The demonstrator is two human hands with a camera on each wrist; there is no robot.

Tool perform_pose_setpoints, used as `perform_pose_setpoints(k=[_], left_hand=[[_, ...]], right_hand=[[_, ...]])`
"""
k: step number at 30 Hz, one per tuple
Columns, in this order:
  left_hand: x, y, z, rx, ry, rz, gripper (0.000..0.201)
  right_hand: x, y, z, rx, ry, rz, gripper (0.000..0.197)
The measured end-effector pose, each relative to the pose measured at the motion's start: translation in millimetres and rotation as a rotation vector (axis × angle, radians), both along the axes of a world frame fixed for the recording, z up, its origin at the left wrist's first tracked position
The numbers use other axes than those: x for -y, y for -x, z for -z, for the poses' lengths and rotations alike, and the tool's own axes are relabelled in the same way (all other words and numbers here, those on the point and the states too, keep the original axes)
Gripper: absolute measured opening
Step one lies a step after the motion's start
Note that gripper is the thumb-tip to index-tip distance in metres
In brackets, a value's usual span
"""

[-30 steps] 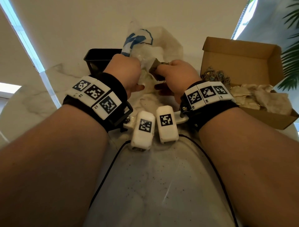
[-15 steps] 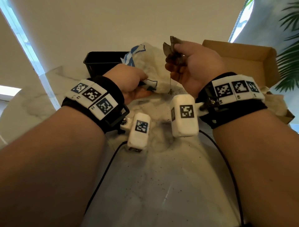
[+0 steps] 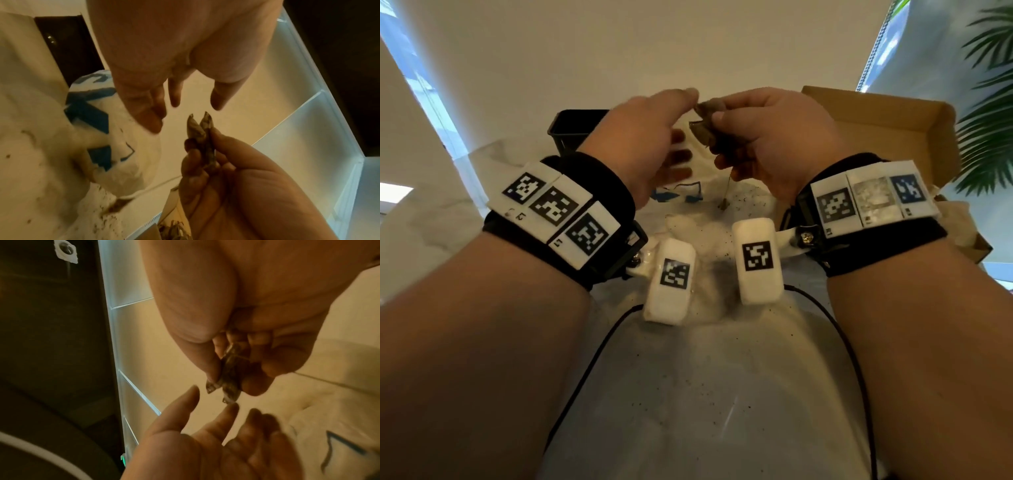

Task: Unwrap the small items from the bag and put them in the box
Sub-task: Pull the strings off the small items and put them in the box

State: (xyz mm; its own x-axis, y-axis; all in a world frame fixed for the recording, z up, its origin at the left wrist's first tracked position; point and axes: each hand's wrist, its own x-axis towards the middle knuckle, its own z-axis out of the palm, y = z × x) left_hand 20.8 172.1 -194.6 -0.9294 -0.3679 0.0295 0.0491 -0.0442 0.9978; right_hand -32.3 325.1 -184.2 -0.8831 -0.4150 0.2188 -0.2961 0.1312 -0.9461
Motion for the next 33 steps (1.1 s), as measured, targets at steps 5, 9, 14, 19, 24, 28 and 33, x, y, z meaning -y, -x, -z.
perform_pose_setpoints(k=[5,9,14,19,24,28,33], left_hand=[[-14,-7,6,0.036,-0.08,0.26,0.033],[-13,-5,7,0.012,-0.17,0.247,0.031],[-11,-1,8,0.033,-0.233,0.233,0.03],[-7,4,9,0.013,-0.335,0.167,0.022],[-6,6,8,-0.035,-0.438,0.108,0.026],[-5,9,9,-0.049,-0.497,0.078,0.019],[-9,3,8,-0.014,-0.558,0.131,0.01]], right_hand=[[2,0,3,-0.125,-0.099,-0.029,0.02],[-1,1,1,-0.095,-0.085,-0.048,0.027],[1,0,-6,0.089,0.053,-0.035,0.026],[-3,1,-5,0.169,0.151,0.013,0.03],[-3,1,-8,0.217,0.136,0.096,0.022],[-6,4,-3,0.038,0.094,0.153,0.012],[-10,7,1,0.027,0.201,0.128,0.025]])
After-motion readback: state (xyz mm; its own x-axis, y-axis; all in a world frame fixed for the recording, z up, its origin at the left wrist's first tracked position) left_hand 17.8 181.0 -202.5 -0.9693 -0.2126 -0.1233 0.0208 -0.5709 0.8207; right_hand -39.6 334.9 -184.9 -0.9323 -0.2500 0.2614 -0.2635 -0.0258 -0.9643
